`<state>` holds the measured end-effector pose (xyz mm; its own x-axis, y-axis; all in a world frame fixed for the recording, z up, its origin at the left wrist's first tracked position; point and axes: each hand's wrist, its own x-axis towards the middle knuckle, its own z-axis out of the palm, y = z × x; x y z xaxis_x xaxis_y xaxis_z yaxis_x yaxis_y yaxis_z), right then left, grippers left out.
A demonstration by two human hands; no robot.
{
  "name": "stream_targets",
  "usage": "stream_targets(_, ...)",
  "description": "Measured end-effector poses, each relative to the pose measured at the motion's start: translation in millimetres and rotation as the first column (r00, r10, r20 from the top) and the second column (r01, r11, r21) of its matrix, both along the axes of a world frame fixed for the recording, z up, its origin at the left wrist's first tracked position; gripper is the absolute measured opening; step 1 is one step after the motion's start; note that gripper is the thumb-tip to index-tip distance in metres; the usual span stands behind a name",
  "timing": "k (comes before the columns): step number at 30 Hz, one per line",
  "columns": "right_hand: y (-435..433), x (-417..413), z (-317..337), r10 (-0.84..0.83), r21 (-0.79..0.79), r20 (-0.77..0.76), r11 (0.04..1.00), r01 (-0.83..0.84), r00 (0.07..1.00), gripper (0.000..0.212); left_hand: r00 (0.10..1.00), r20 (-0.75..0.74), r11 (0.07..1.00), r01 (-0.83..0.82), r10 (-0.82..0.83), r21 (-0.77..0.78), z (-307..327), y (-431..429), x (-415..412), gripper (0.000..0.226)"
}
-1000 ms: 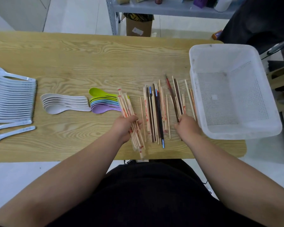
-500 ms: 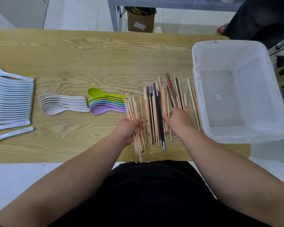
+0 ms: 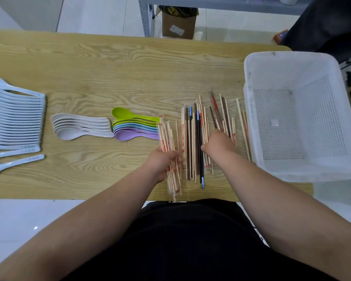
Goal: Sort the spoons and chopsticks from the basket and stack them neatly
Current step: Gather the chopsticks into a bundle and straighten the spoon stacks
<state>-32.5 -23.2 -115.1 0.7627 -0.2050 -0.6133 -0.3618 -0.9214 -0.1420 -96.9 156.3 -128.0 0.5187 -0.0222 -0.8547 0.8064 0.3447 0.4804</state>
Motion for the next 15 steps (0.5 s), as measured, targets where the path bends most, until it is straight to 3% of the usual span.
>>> stream_targets(3, -3, -2, -3, -0.016, 0.036, 0.012, 0.999, 0.015, 1.000, 0.043, 1.000, 0.007, 1.000, 0.006, -0.006, 0.006, 2, 2, -1, 0.023)
stream_targets(7, -3, -7, -4, -0.044, 0.067, 0.028, 0.997, 0.042, 0.999, 0.060, 1.000, -0.004, 1.000, 0.002, -0.002, 0.019, -3, 7, -3, 0.022)
stream_targets(15, 5, -8, -4, -0.089, 0.057, 0.020, 0.995, 0.088, 0.996, 0.070, 0.999, 0.001, 0.997, 0.033, -0.033, 0.069, -11, 9, -1, 0.023)
